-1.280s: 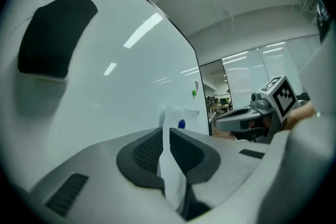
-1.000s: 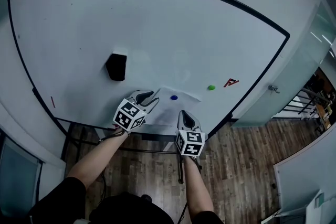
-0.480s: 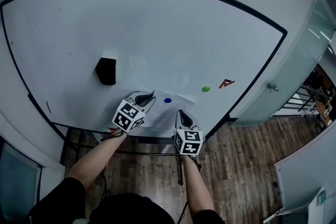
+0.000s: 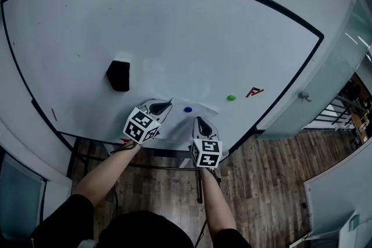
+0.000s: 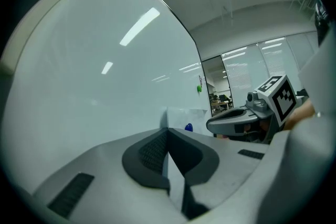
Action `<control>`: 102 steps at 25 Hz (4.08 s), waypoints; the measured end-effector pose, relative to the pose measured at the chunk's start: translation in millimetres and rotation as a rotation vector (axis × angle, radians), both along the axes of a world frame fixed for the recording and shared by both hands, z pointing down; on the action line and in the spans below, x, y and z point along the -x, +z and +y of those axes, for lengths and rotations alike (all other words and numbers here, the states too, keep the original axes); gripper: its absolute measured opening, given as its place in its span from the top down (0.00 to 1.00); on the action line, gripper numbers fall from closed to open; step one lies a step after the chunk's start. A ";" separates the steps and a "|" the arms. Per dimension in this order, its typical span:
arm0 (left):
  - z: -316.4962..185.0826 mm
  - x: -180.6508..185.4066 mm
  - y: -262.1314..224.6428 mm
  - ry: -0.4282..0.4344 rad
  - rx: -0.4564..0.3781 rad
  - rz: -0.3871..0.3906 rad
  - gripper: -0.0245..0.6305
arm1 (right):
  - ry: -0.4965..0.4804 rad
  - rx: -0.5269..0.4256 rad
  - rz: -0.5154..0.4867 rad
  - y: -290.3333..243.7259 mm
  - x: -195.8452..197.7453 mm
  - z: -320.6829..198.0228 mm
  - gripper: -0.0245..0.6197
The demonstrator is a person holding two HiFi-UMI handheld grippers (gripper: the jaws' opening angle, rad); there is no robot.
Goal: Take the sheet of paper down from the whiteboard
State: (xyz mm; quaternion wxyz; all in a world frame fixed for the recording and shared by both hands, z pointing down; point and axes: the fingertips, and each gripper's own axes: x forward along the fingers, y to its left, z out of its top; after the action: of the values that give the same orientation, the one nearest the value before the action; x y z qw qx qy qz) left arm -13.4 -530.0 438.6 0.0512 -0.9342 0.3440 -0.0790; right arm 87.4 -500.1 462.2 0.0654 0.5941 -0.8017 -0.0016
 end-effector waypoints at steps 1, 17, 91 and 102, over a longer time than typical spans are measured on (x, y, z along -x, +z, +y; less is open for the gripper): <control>1.0 -0.1 0.6 0.004 0.003 0.003 0.93 | 0.002 -0.001 0.001 0.5 0.4 -1.1 0.92; 6.3 0.6 7.2 0.044 0.032 0.038 0.93 | 0.000 -0.002 0.033 -1.1 35.5 -25.8 0.75; 8.7 74.6 38.3 -0.176 0.108 0.070 0.93 | 0.075 0.004 0.071 3.9 -10.4 -31.6 0.76; 14.9 95.7 41.7 -0.224 0.111 0.065 0.93 | 0.072 0.003 0.072 4.9 -3.1 -30.7 0.76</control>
State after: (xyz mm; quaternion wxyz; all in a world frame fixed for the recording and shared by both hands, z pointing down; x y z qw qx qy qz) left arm -109.1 -515.1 480.3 -0.0209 -0.8934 0.4428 -0.0731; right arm 90.5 -530.8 467.0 0.0951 0.6220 -0.7769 -0.0192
